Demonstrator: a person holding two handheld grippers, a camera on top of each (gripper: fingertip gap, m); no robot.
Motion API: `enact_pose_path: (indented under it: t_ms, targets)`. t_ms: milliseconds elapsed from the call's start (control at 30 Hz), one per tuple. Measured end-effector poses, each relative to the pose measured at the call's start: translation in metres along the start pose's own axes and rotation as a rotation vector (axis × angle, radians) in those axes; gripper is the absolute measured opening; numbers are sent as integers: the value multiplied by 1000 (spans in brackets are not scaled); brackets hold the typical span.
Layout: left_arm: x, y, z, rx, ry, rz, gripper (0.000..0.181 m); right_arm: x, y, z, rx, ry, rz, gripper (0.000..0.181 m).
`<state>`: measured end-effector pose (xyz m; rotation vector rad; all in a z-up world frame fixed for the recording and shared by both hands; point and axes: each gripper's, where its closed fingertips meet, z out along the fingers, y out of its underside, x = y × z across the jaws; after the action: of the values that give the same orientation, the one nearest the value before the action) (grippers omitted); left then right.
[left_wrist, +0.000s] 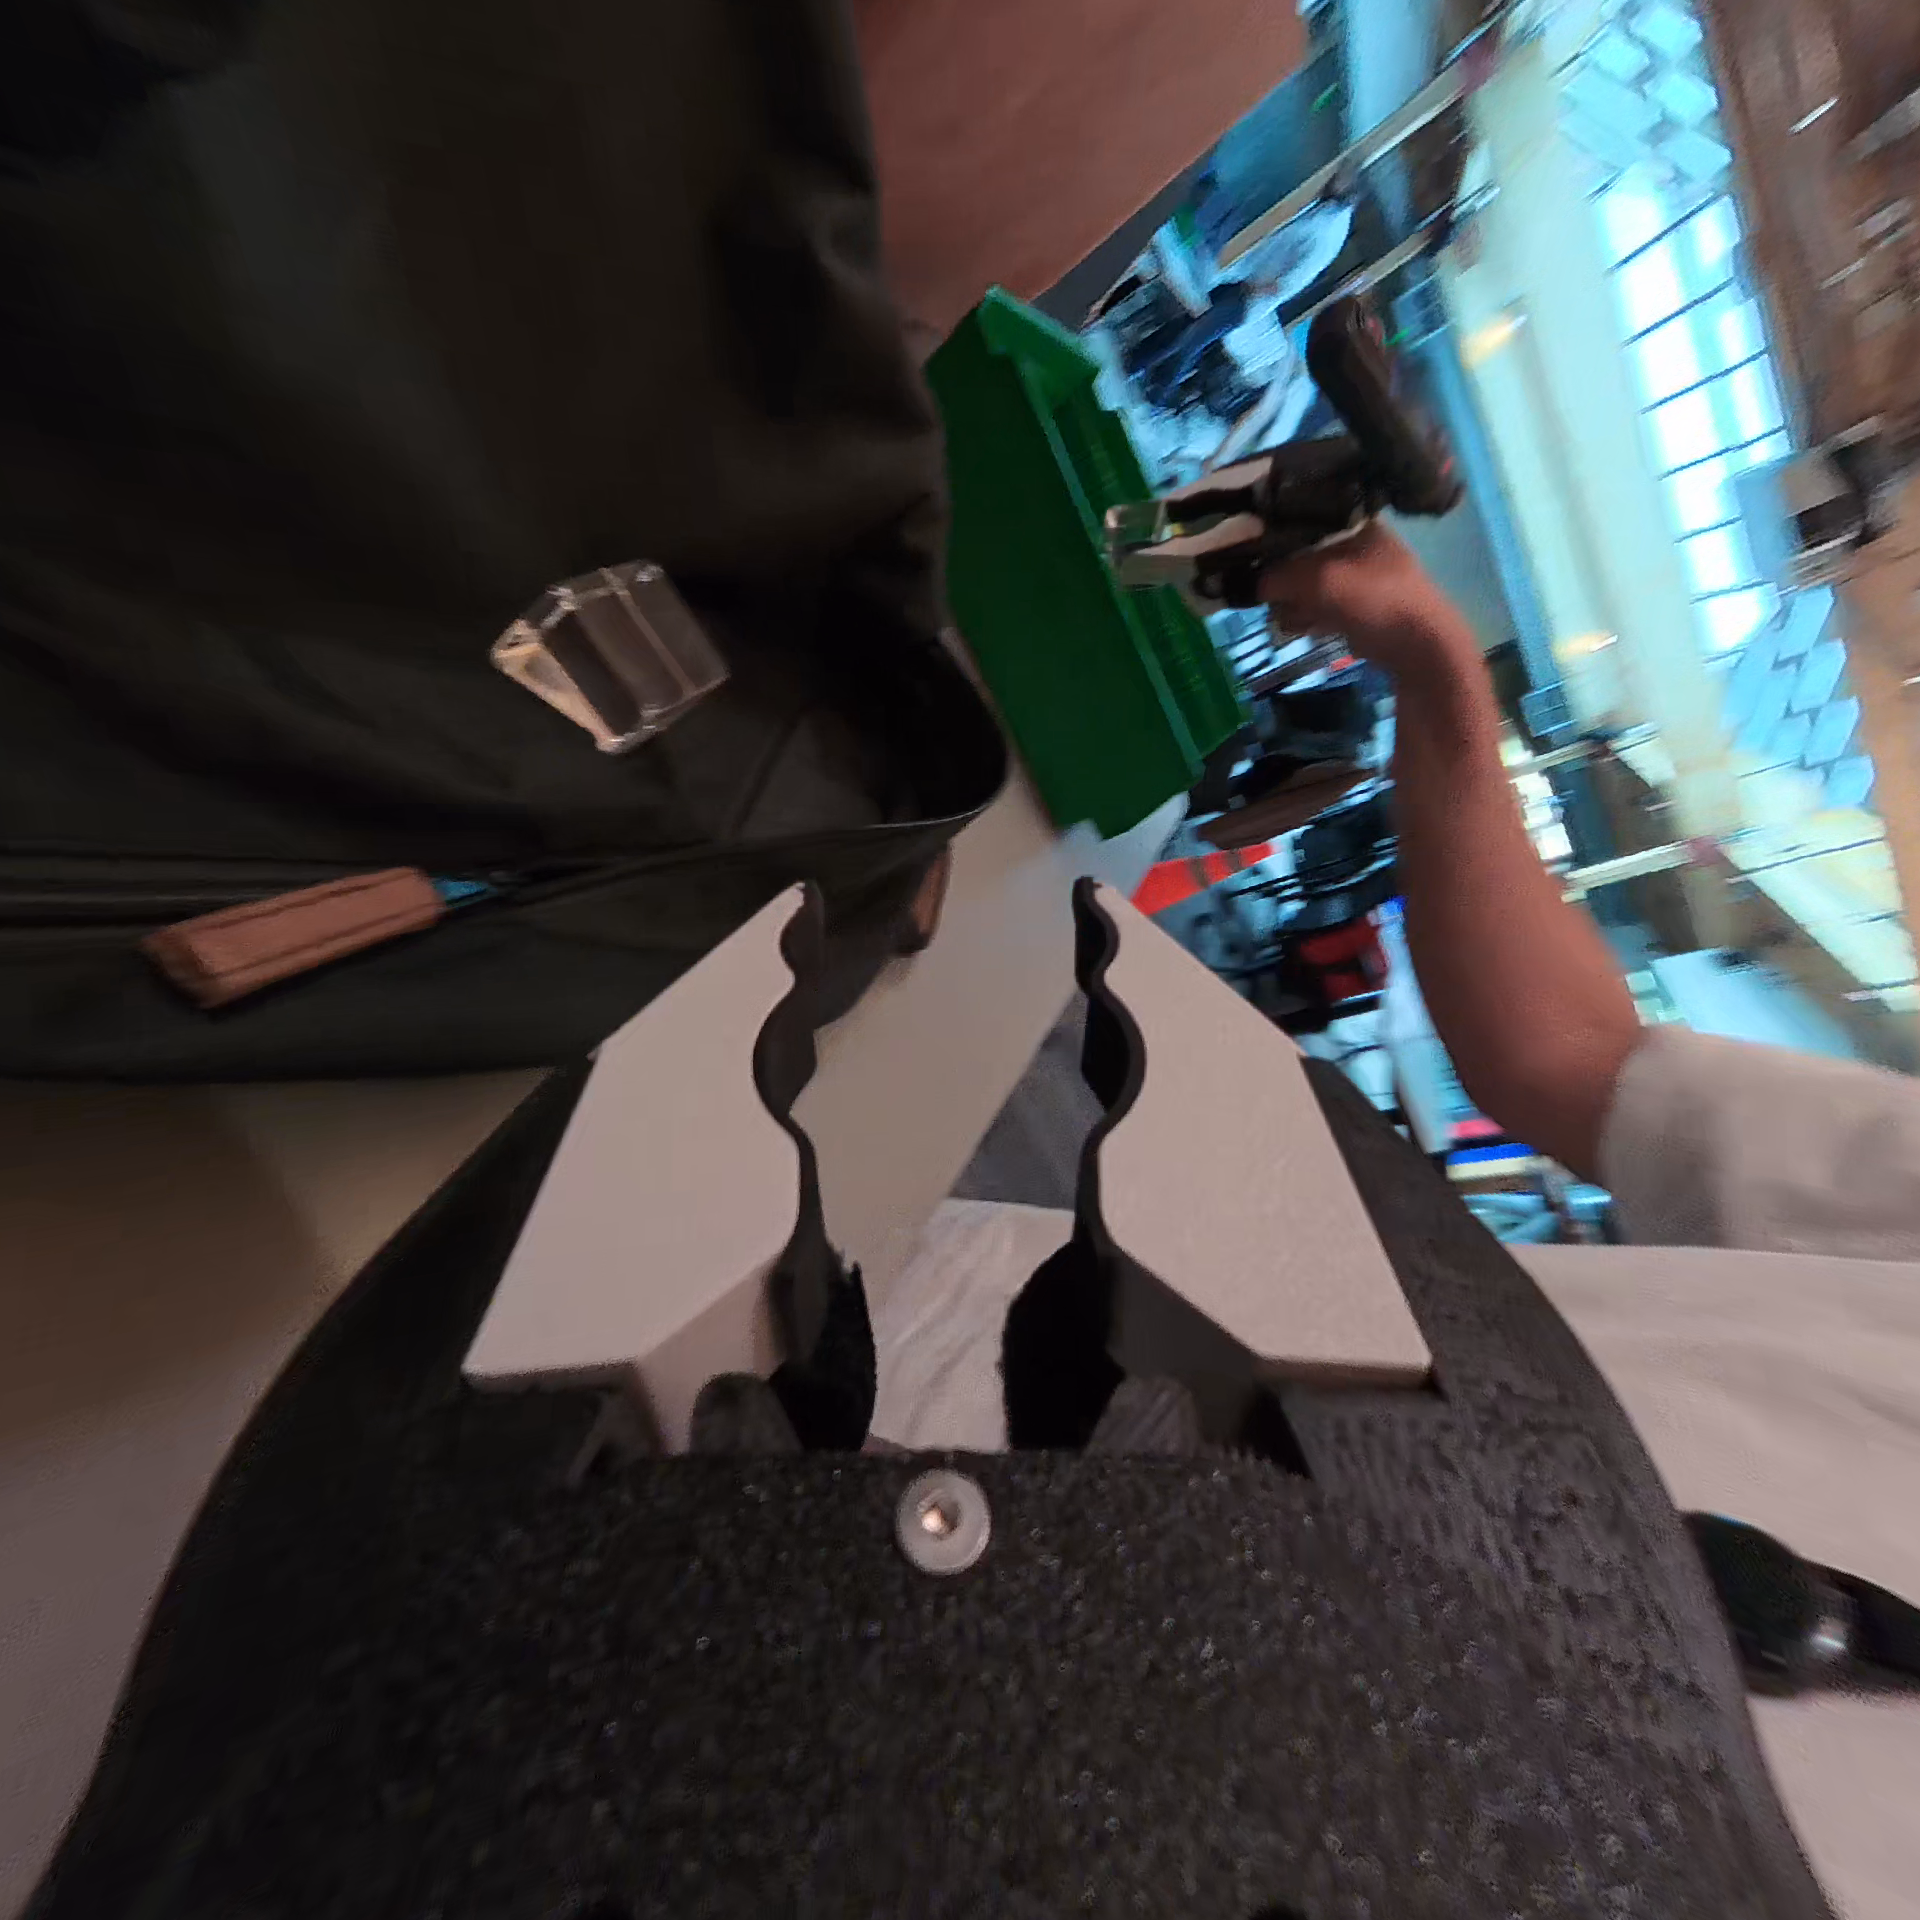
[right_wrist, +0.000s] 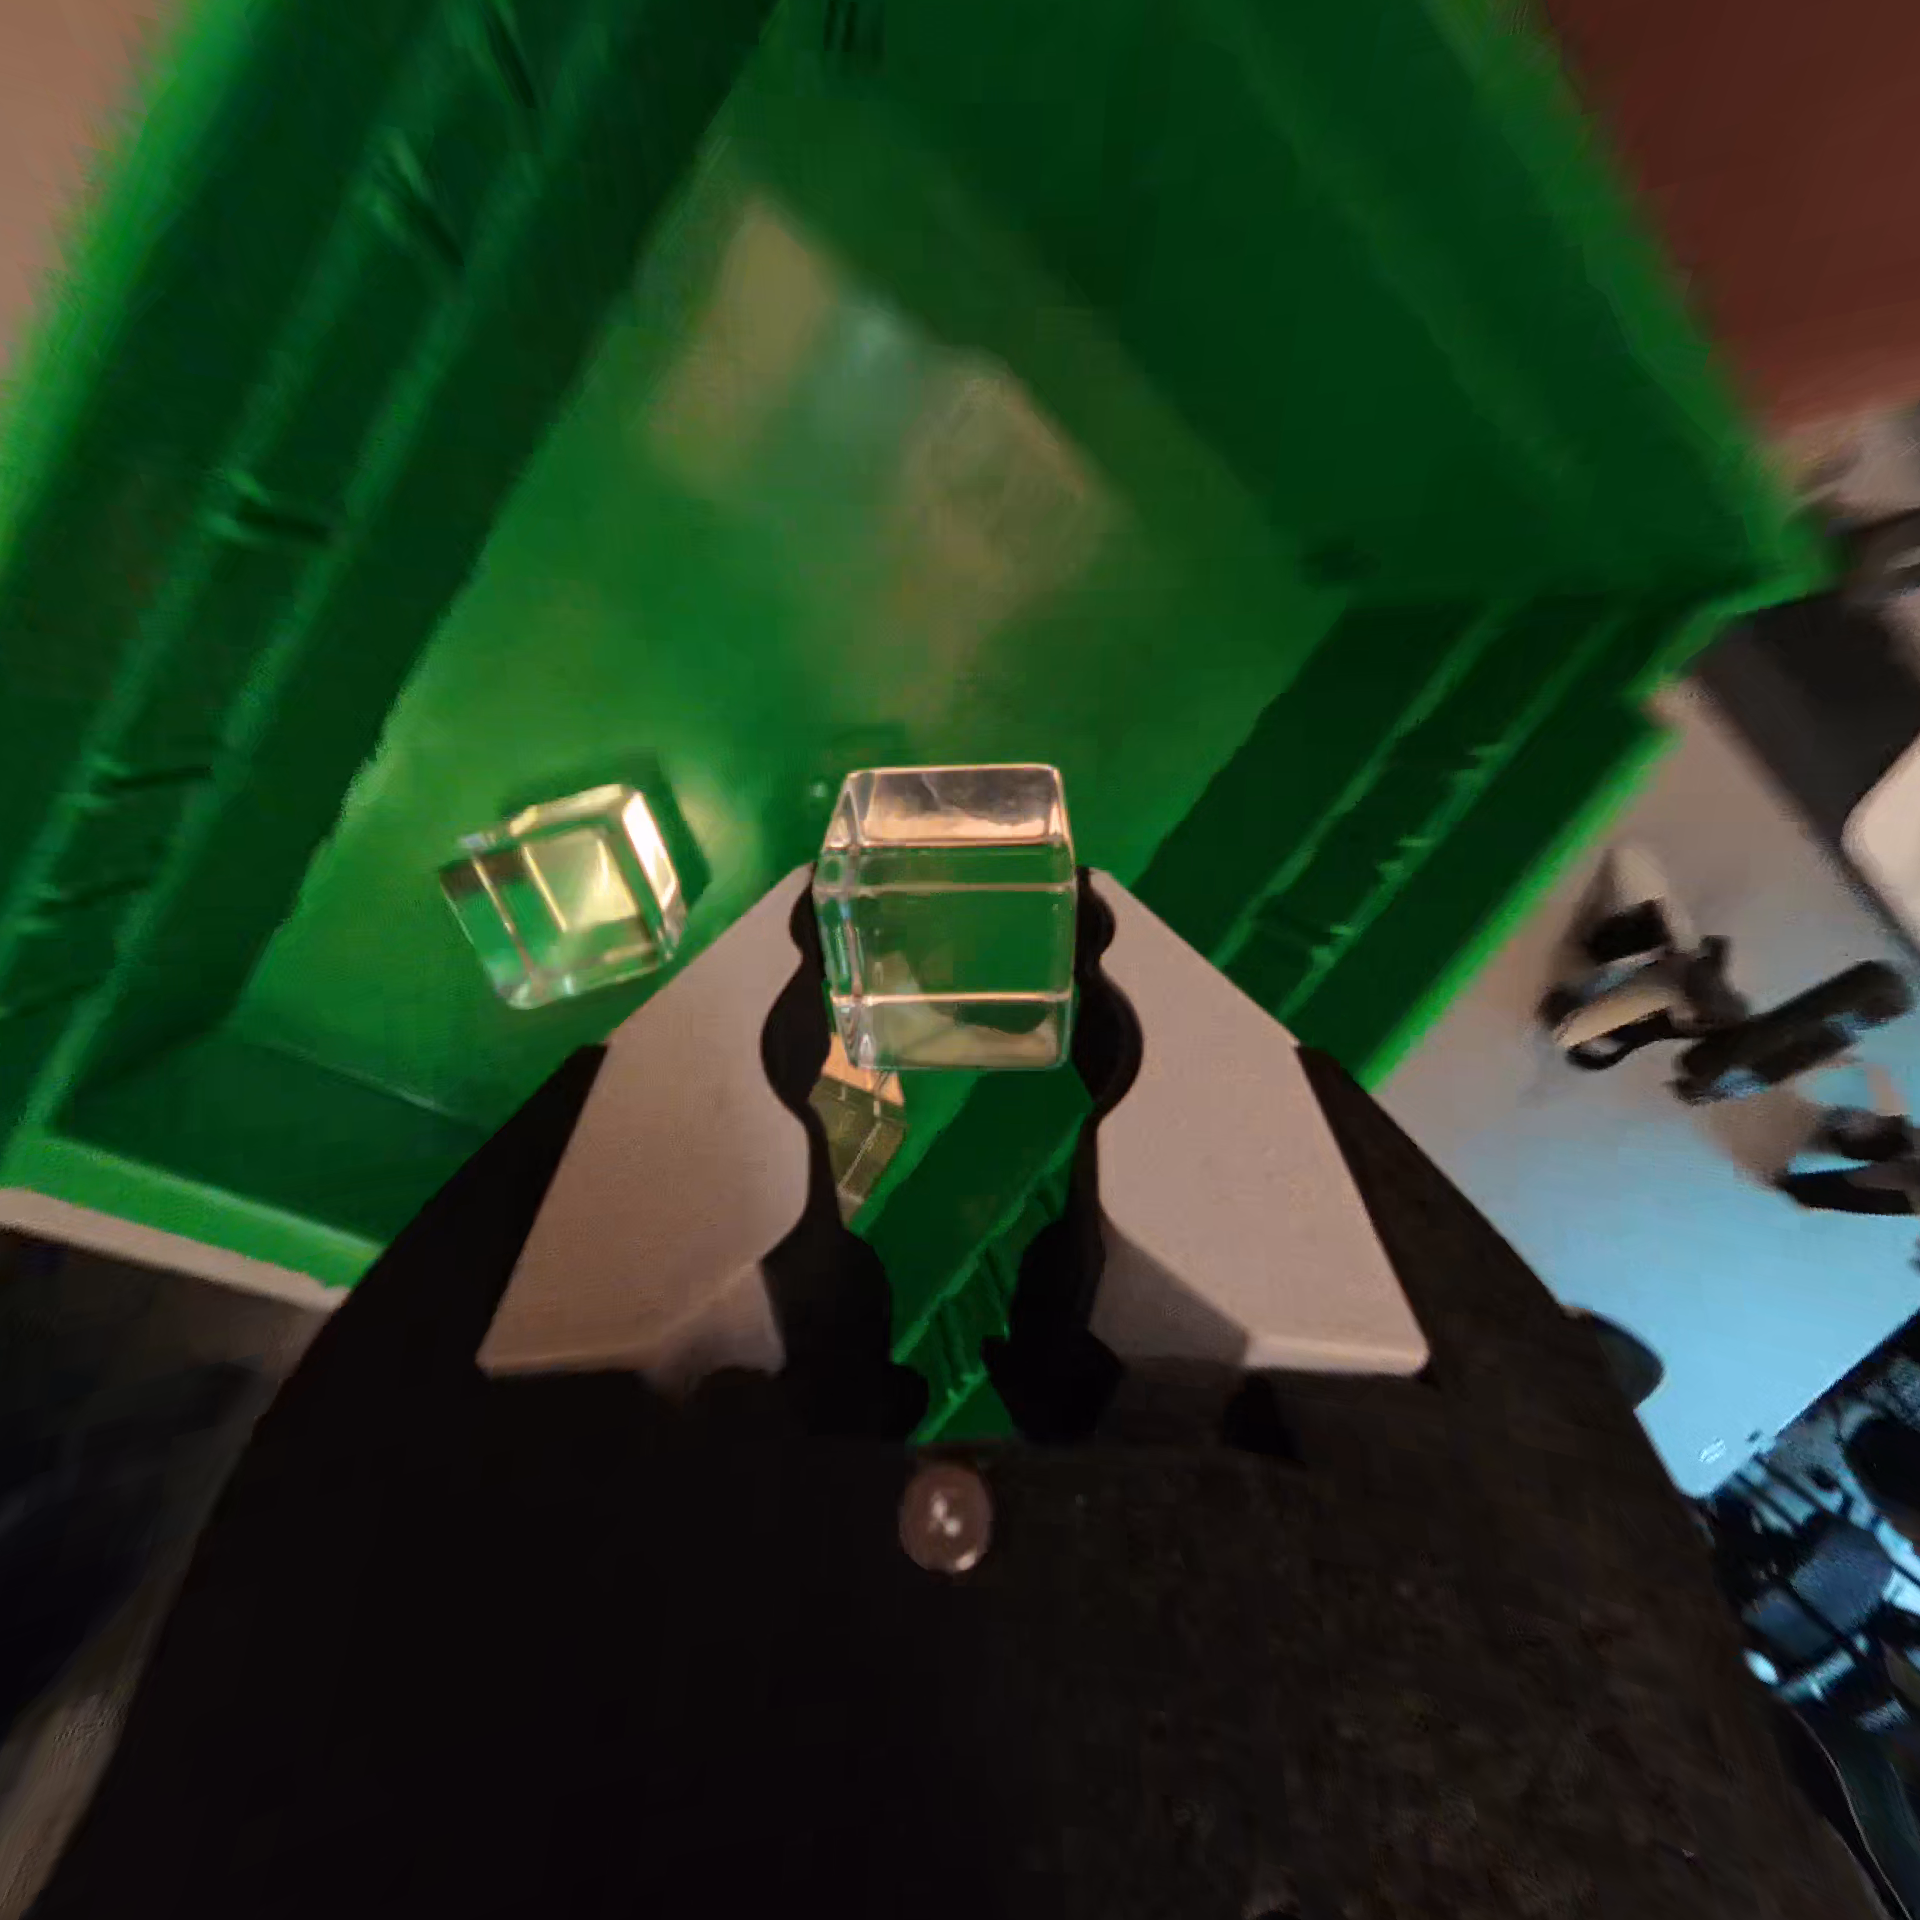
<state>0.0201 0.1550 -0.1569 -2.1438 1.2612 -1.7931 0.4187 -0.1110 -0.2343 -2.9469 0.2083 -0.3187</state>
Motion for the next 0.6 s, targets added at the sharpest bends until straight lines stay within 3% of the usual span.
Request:
enact_pose_path:
  t_ms: [167,300,400,433,467,600]
  targets:
    - [-30,9,-4,-79,-265,184,49,-15,36,58,-285,-159,-20,44]
    - [-58,24,-7,-179,-500,369,49,-11,36,63,-290,-177,33,44]
    - [-48,18,6,-178,-507,496,50,-7,40,59,-284,-160,34,52]
    - [-39,13,15,-172,-469,543,50,-5,38,53,-252,-138,57,68]
    - [-33,7,22,-178,-452,588,50,-8,31,42,-185,-140,86,72]
    - [-39,-17,47,-330,-454,810,50,-33,-17,-31,264,-117,155,73]
